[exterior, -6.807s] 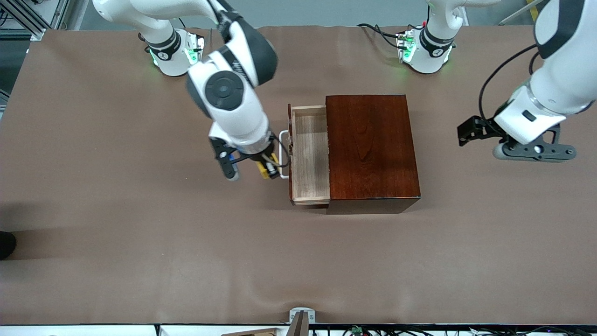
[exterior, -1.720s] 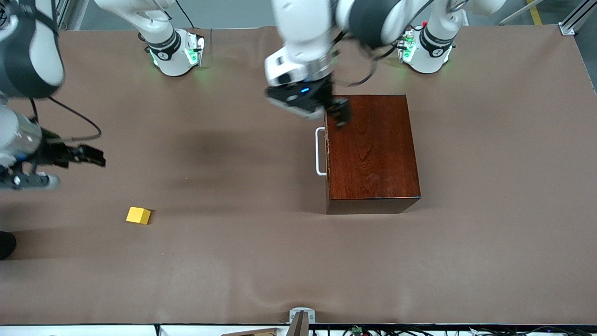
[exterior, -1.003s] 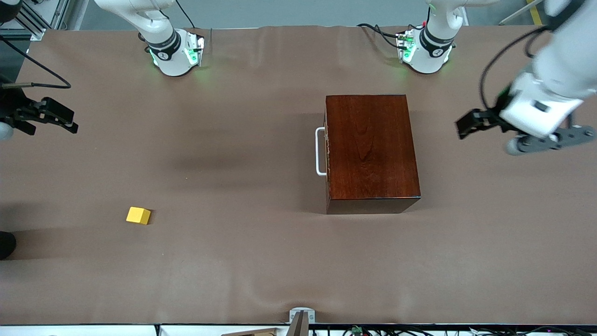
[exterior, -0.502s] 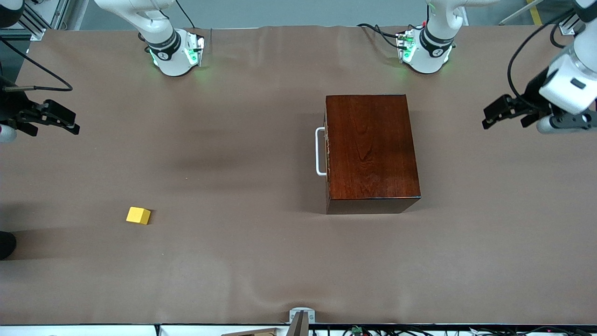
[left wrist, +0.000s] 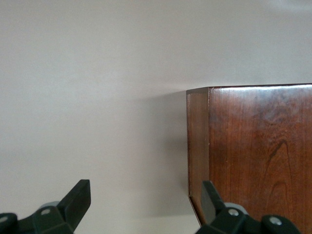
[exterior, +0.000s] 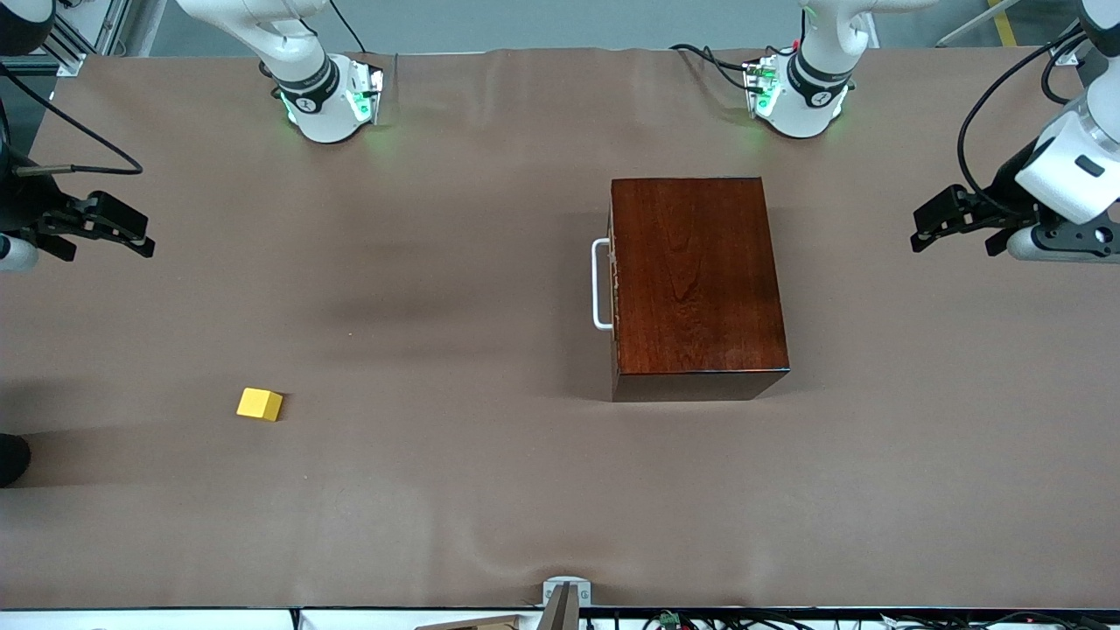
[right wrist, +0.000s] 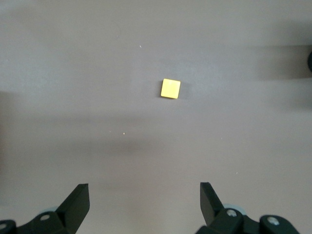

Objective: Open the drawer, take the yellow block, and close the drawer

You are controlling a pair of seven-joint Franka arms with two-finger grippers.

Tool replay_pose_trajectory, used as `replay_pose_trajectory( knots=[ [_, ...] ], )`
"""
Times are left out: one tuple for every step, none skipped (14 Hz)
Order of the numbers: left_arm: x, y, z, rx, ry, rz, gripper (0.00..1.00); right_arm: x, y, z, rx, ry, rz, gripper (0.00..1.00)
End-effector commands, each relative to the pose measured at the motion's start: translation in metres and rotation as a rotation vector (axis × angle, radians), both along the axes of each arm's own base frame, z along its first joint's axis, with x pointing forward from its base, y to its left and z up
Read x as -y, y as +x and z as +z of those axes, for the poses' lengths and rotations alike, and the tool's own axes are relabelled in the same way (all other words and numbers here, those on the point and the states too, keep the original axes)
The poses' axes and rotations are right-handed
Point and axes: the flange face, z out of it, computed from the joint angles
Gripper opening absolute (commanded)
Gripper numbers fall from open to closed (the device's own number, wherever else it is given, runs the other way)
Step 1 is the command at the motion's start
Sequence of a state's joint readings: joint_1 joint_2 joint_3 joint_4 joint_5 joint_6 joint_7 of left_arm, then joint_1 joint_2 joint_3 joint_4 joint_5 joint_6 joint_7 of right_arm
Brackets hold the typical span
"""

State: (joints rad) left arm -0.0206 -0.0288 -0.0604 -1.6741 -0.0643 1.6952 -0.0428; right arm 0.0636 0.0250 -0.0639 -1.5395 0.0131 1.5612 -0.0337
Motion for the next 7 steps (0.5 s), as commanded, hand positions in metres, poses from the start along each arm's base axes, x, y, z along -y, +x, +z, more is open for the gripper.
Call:
replay_pose_trajectory(
  knots=[
    [-0.0058, 0.0006, 0.0073, -0.006, 0.019, -0.008, 1.00, 0.0000, -0.0030, 0.0001, -0.015, -0.008, -0.003, 1.00],
    [-0.0062, 0.0004, 0.0076, -0.006, 0.049, -0.012, 1.00, -0.0009, -0.0030, 0.0001, -0.015, -0.008, -0.001, 1.00],
    [-0.0051, 0.0003, 0.0076, -0.005, 0.055, -0.014, 1.00, -0.0017, -0.0026, 0.0011, -0.011, -0.008, 0.000, 1.00],
    [-0.0043, 0.0002, 0.0076, -0.005, 0.055, -0.014, 1.00, -0.0017, -0.0024, 0.0019, -0.008, -0.008, 0.000, 1.00],
    [-0.0033, 0.0002, 0.0076, -0.005, 0.054, -0.016, 1.00, -0.0026, -0.0024, 0.0019, -0.007, -0.008, 0.002, 1.00],
    [-0.0016, 0.0001, 0.0083, -0.004, 0.054, -0.019, 1.00, -0.0034, -0.0026, 0.0018, -0.009, -0.008, 0.003, 1.00],
    [-0.0015, 0.0001, 0.0083, -0.004, 0.054, -0.019, 1.00, -0.0035, -0.0026, 0.0018, -0.009, -0.008, 0.003, 1.00]
  ],
)
